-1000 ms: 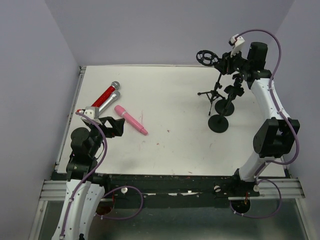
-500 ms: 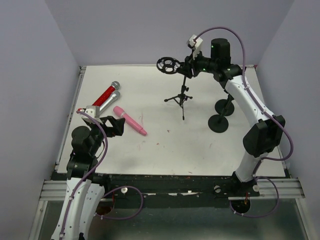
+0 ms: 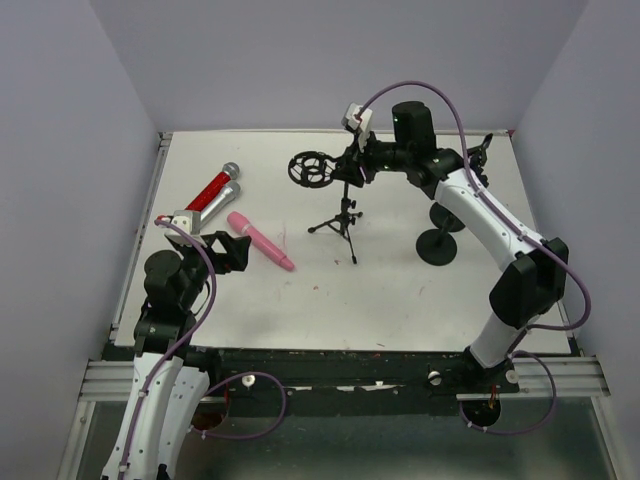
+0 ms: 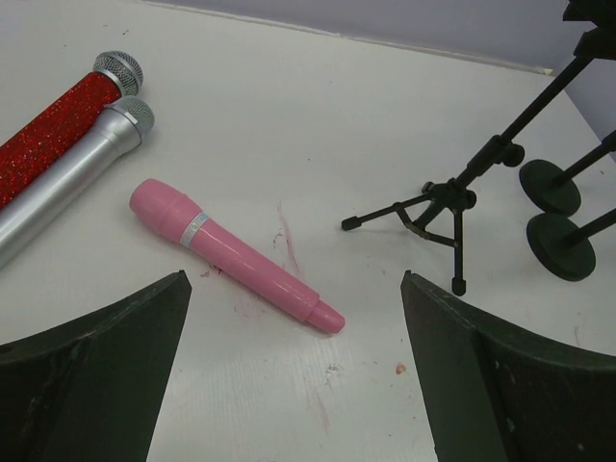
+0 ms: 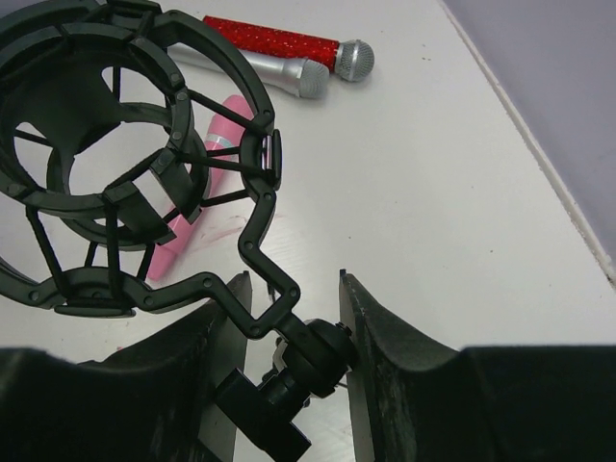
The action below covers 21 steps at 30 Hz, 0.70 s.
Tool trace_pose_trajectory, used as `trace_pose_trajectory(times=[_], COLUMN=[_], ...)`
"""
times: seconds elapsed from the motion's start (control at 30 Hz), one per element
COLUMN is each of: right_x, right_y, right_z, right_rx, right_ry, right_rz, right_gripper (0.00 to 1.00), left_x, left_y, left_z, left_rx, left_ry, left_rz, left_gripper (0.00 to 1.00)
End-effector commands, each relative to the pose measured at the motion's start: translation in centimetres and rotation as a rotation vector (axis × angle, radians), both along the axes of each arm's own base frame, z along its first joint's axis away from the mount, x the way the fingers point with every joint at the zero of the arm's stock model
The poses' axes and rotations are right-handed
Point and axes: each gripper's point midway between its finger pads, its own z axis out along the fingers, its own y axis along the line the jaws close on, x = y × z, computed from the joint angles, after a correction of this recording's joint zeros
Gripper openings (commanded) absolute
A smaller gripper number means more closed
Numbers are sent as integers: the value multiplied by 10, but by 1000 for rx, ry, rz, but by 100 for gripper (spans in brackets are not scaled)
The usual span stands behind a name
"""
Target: Attach the microphones to the stand
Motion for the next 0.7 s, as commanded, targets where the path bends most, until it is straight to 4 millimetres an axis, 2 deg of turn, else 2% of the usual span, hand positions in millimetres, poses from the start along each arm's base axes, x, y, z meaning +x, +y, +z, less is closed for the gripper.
trace_pose_trajectory(times=[0.0, 0.2, 0.37, 0.4, 0.5, 0.67], right_x=[-23, -37, -43, -46, -54, -73], right_y=[-11, -19, -31, -34, -47, -69], right_z=[-9, -14, -17, -16, -15, -10], right_rx=[-21, -31, -42, -45, -47, -57], right_ry=[11, 11, 6, 2, -3, -16], right_rz=[37, 35, -10, -18, -31, 6], right_gripper=[30, 54, 85, 88, 95, 100], left_x=[0, -1, -2, -2, 0, 13], left_y=[-5, -11, -20, -22, -20, -6], left_z=[5, 1, -16, -19, -36, -65], left_rx=[-12, -94, -269, -302, -362, -397], left_ry=[-11, 23, 116, 133, 206, 353], left_rz=[-28, -32, -16, -15, 32, 186], left_gripper=[99, 99, 99, 99, 99, 99])
